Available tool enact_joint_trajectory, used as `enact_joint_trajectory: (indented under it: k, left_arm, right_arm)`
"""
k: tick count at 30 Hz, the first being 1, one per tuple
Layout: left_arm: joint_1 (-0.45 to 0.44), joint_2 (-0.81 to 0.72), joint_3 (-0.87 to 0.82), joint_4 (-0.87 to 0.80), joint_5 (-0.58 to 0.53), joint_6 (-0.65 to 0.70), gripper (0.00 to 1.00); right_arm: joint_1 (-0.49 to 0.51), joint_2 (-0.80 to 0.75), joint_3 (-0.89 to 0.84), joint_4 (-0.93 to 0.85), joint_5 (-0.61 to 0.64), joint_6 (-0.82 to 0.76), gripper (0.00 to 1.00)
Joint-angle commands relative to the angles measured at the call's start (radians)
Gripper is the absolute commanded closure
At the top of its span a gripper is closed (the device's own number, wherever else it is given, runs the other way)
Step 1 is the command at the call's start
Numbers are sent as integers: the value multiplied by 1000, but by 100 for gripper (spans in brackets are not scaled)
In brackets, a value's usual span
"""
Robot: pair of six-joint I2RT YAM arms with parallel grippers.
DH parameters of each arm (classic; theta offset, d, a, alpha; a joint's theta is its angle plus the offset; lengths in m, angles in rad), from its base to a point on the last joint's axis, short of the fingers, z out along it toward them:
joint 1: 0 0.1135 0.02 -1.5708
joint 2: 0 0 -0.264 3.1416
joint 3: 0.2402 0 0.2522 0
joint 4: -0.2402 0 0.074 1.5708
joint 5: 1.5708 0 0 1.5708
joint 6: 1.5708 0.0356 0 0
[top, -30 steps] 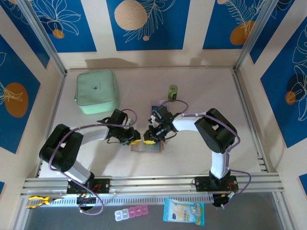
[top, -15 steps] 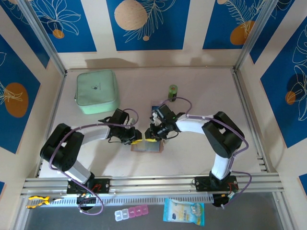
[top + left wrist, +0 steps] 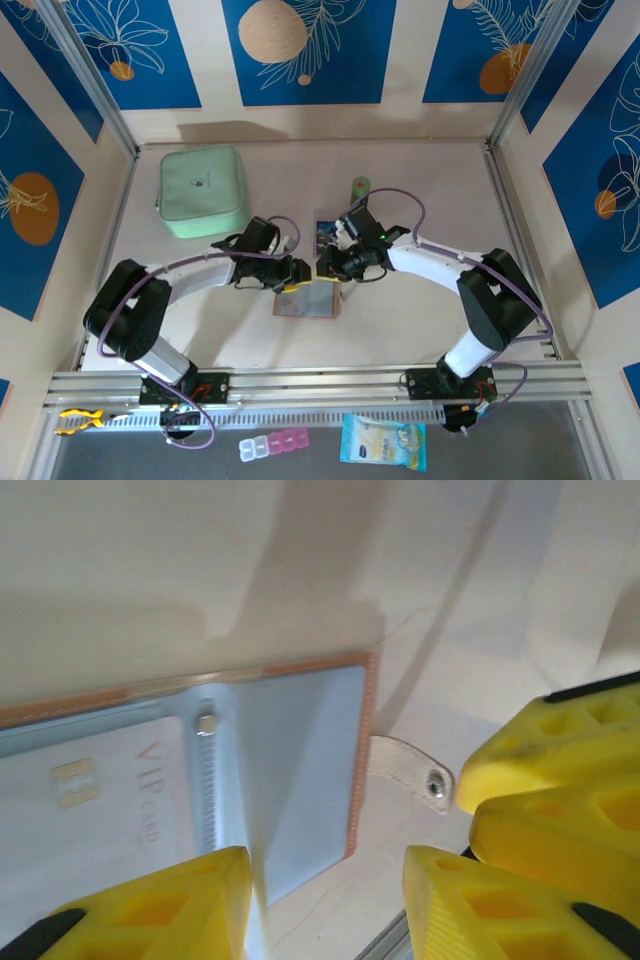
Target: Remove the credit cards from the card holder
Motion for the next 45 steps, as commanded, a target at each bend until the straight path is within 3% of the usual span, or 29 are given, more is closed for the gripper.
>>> enact_joint_trajectory:
  k: [1,17,28,33,39,45]
  left_arm:
    - [-28,41,46,-8,29,-6,52]
    - [-84,122,88,39,23,-20,46]
    - [-15,24,59,-80,-42,65,48]
    - [49,-25,13,-122,-61,105,54]
    - [114,-22,-38,-131,-44,150,73]
    - [130,16,-69,-117,-44,171,86]
  right_arm:
    - [-18,-49,5,-63,37,-7,77]
    - [-66,-114,-30,-85,50,10,76]
    - [-13,-39,-3,-46,7,39,77]
    - [34,22,33,-26,-17,58,78]
    - [79,91,75,-12,-38,73,79]
    - [100,147,99,-4,-46,87,80]
